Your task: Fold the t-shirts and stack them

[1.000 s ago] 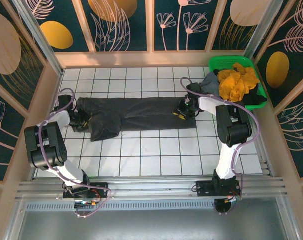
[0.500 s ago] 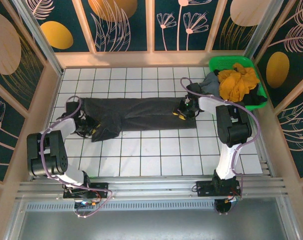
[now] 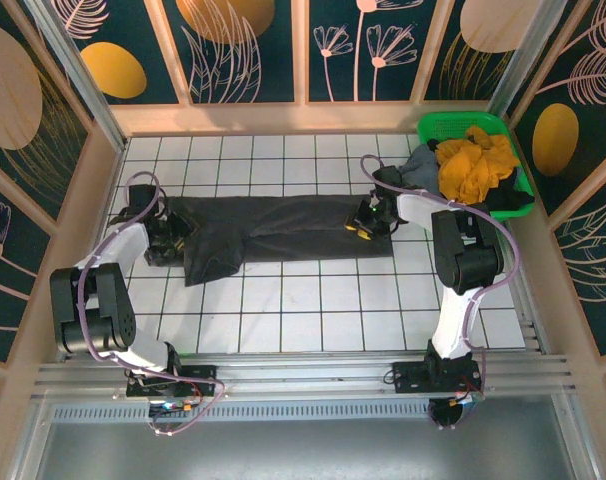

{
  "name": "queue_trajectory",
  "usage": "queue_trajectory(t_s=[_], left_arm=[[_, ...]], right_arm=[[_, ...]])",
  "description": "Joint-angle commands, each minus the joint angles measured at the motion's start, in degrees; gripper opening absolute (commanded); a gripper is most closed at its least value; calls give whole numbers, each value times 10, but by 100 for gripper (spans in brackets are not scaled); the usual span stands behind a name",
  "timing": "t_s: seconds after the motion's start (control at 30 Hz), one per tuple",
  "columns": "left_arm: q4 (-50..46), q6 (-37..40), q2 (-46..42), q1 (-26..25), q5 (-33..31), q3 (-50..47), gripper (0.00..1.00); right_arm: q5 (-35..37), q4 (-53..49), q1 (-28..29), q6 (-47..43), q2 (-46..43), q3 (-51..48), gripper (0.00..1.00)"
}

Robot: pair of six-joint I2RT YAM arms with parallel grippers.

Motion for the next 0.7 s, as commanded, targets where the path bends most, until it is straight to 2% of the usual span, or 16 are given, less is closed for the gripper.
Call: queue_trajectory(t_s=[0.0, 0.4, 0.5, 0.57, 0.67], left_arm=[[-54, 32, 23, -1, -56, 24, 49], [-33, 27, 53, 1, -54, 12, 42], [-24, 18, 49, 1, -45, 3, 36], [-22, 14, 50, 1, -45, 2, 26], [-29, 10, 43, 1, -58, 12, 3]], right_arm=[[-6, -16, 8, -6, -3, -6, 38], [-10, -17, 8, -1, 9, 8, 38], [-11, -17, 9, 1, 14, 13, 38], [-12, -18, 10, 0, 16, 15, 38], [-10, -20, 10, 0, 18, 17, 38]])
